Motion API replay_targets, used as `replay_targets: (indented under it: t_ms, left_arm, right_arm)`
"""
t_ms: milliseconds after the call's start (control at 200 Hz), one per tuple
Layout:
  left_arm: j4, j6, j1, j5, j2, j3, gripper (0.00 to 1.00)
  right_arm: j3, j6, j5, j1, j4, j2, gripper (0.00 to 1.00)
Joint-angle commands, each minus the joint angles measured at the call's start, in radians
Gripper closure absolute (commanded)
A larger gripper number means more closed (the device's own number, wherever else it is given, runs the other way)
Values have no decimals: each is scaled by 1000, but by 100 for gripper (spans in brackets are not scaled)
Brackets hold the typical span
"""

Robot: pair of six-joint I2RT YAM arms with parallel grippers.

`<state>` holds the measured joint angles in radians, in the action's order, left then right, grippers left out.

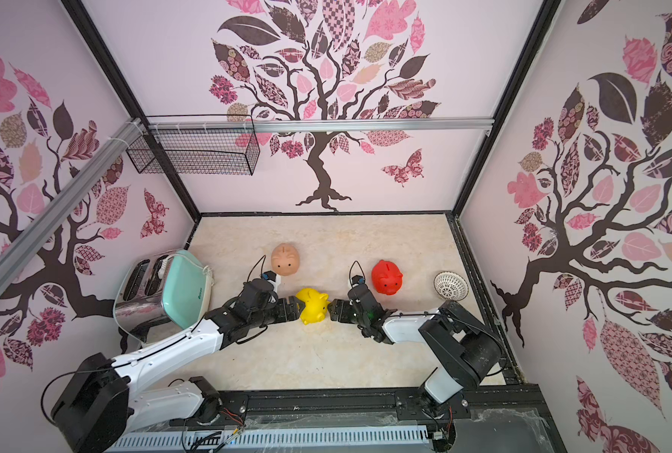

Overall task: Open piggy banks
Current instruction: Adjust the piggy bank at the center of the board.

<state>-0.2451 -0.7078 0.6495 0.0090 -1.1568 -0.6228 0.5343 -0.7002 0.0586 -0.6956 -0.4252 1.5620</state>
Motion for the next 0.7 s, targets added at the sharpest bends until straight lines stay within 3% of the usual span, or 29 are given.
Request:
replay_targets:
  t_ms: [0, 195, 270, 365, 690]
  left_arm:
    - [-126, 4, -23, -197, 79, -22, 8]
    - [-28, 67, -86, -88, 90, -35, 7]
    - [2, 94, -87, -44, 49, -63, 7]
    - [47, 108, -87, -20, -10, -83, 8]
    - [64, 202, -87, 95, -245, -200, 5]
  right_arm:
    - [-20, 14, -56, 5, 92, -63, 18]
    - [-116, 90, -48, -97, 109, -255, 16]
    - [-138, 112, 21, -127, 63, -274, 16]
    - [-149, 125, 81, -133, -7, -244, 16]
    - [-38, 87, 12, -82, 17, -83, 17]
